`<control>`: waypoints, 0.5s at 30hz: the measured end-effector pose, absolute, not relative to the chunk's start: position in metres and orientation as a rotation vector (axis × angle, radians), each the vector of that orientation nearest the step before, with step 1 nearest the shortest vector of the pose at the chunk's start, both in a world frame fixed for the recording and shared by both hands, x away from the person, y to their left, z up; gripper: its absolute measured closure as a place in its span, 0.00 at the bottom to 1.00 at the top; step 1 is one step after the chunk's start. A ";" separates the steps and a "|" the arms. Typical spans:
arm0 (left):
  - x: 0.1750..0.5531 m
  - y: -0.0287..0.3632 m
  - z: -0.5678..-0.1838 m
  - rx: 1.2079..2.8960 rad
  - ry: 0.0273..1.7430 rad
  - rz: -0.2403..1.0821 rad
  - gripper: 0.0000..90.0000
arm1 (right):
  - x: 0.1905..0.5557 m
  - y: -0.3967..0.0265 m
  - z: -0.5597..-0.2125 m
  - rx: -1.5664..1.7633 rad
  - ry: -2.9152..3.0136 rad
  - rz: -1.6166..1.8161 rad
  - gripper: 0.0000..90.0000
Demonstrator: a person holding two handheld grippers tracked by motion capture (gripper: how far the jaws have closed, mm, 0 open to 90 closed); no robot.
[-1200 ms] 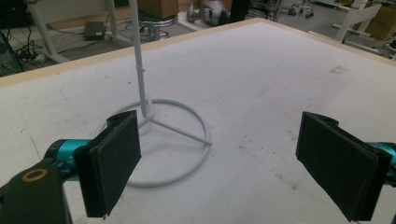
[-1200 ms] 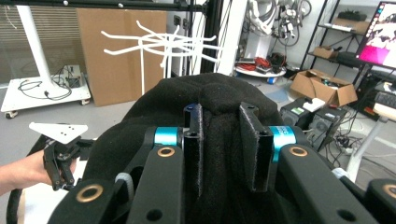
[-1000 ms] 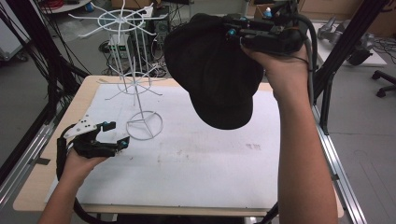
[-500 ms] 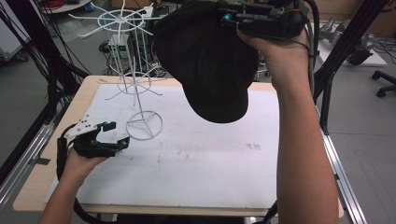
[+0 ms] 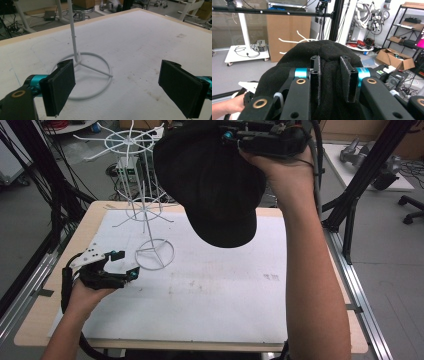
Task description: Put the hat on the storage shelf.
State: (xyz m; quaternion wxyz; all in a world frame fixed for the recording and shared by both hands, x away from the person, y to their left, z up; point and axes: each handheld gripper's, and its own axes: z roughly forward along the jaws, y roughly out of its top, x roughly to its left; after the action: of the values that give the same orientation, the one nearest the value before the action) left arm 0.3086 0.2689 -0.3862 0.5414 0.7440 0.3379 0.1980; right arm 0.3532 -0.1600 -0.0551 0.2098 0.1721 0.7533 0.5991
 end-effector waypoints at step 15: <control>0.309 0.267 -0.387 1.778 0.800 0.467 0.16 | 0.359 -0.156 -0.054 0.502 2.067 1.676 0.82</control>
State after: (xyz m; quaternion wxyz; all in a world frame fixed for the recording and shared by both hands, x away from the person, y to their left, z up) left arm 0.3089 0.2671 -0.3868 0.5382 0.7475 0.3362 0.1962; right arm 0.3589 -0.1560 -0.0545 0.2151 0.1809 0.7454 0.6045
